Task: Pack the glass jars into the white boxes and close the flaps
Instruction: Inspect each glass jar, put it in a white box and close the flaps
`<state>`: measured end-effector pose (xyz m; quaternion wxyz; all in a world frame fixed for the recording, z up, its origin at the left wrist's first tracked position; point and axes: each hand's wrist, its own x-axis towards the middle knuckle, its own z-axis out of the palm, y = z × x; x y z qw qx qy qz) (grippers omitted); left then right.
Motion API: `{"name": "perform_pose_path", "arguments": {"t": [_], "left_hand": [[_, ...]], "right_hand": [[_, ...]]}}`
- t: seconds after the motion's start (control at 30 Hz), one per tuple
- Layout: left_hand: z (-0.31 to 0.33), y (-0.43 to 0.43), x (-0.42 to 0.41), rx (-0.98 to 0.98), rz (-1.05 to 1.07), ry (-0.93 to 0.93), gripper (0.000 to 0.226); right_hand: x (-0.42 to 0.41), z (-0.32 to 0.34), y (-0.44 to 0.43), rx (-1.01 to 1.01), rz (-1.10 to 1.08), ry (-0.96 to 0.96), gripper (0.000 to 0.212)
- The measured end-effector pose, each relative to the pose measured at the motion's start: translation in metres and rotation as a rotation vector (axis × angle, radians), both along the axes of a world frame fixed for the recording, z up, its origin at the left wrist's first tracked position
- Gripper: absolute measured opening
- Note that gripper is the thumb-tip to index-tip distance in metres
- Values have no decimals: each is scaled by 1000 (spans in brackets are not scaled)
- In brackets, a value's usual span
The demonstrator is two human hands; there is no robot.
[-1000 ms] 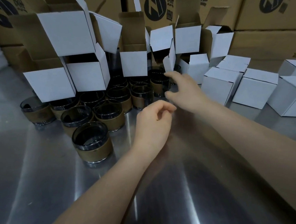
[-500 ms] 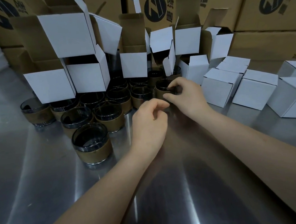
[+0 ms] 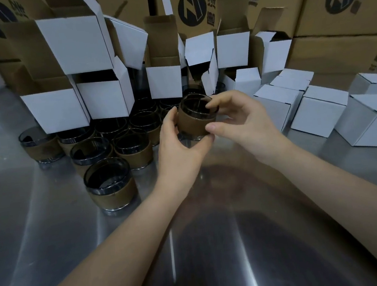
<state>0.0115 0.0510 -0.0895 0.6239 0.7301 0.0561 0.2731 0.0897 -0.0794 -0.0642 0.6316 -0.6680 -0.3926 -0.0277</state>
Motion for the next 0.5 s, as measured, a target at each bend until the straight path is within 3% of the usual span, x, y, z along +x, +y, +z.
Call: {"name": "perform_pose_path", "arguments": {"t": [0.13, 0.3, 0.5], "left_hand": [[-1, 1, 0, -31, -2, -55, 62], [-4, 2, 1, -22, 33, -93, 65], [-5, 3, 4, 16, 50, -144, 66]], "right_hand": [[-2, 0, 1, 5, 63, 19, 50], [-3, -5, 5, -40, 97, 81, 78], [-4, -10, 8, -79, 74, 37, 72]]}}
